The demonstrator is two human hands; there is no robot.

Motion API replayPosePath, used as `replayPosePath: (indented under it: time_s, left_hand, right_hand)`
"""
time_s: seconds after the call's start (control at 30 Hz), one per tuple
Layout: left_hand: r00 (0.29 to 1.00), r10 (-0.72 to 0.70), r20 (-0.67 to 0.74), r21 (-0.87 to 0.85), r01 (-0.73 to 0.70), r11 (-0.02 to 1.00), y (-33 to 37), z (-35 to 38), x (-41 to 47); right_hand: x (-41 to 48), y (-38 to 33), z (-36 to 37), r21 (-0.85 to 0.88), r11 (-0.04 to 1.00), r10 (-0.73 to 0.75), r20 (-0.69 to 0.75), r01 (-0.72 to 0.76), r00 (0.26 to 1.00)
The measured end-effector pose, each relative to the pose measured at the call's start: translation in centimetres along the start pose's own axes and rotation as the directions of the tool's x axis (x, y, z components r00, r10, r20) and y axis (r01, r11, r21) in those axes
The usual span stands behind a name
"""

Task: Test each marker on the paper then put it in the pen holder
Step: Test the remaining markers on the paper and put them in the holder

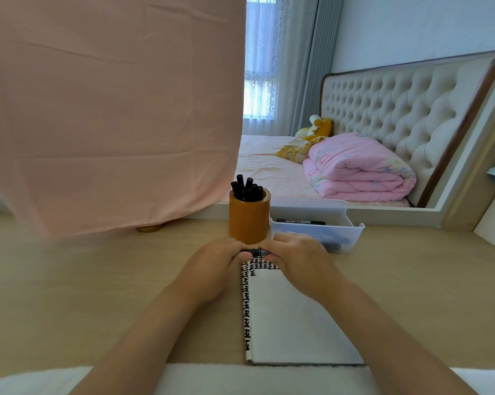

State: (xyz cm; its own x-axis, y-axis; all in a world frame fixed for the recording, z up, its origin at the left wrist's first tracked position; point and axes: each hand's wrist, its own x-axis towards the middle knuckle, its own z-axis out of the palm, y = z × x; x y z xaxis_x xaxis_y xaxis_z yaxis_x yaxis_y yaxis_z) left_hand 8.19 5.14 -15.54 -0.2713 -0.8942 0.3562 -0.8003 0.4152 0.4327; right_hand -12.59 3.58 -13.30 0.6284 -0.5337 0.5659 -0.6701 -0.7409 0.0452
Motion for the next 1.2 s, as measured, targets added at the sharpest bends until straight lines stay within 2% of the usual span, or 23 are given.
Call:
replayPosePath:
  time_s: [0.1, 0.17, 0.27, 0.3, 0.4, 0.47, 0.6, 0.7, 0.87, 0.97, 1.1, 1.2]
  left_hand:
    - [0.999, -0.035, 0.029, -0.065, 0.037, 0.997, -0.1, 0.0, 0.2]
    - [0.999, -0.011, 0.032, -0.046, 0.012, 0.999, -0.1, -0.2, 0.2]
    - [0.996, 0.084, -0.016, 0.009, -0.084, 0.996, -0.9, -1.1, -0.1]
    - [0.996, 0.077, -0.046, 0.005, -0.077, 0.997, -1.6, -1.5, -0.2]
    - [0.987, -0.035, -0.154, 0.007, 0.036, 0.999, -4.0, -2.2, -0.7]
    - [0.982, -0.092, -0.162, 0.025, 0.098, 0.995, -4.9, -1.9, -0.8]
    - [0.985, -0.160, -0.064, 0.078, 0.165, 0.983, -4.7, -0.5, -0.8]
    - [0.983, -0.170, -0.069, 0.143, 0.179, 0.974, -4.3, 0.0, -0.8]
    - [0.985, -0.154, -0.082, 0.202, 0.168, 0.965, -3.9, 0.4, -0.8]
    - [0.988, -0.127, -0.091, 0.171, 0.142, 0.975, -3.5, 0.2, -0.8]
    - [0.987, -0.021, -0.156, 0.046, 0.029, 0.999, -1.8, -0.8, -1.1]
    - [0.999, -0.003, -0.052, -0.064, 0.000, 0.998, -0.1, -1.3, -1.5]
  right_hand:
    - [0.0, 0.2, -0.1, -0.041, 0.999, -0.030, -0.030, 0.029, 0.999]
    - [-0.1, -0.2, -0.4, -0.018, 1.000, 0.008, 0.019, -0.008, 1.000]
    - [-0.2, -0.3, -0.3, 0.056, 0.983, 0.162, 0.173, -0.174, 0.971]
    - [-0.2, 0.0, -0.3, 0.065, 0.969, 0.218, 0.230, -0.239, 0.948]
    - [-0.7, 0.8, -0.4, 0.088, 0.937, 0.299, 0.306, -0.339, 0.904]
    - [-1.0, 1.2, -0.2, 0.144, 0.918, 0.310, 0.317, -0.369, 0.896]
    - [-0.7, 1.3, 0.5, 0.254, 0.885, 0.297, 0.339, -0.391, 0.893]
    - [-0.7, 1.3, 0.0, 0.359, 0.839, 0.300, 0.321, -0.409, 0.898]
    - [-0.5, 0.9, -0.5, 0.526, 0.780, 0.280, 0.191, -0.339, 0.941]
    - [-0.2, 1.0, -0.1, 0.652, 0.657, 0.315, 0.217, -0.378, 0.924]
    - [-0.1, 0.9, 0.3, 0.637, 0.656, 0.273, 0.298, -0.404, 0.915]
    - [-0.3, 0.2, 0.0, 0.681, 0.645, 0.257, 0.234, -0.347, 0.938]
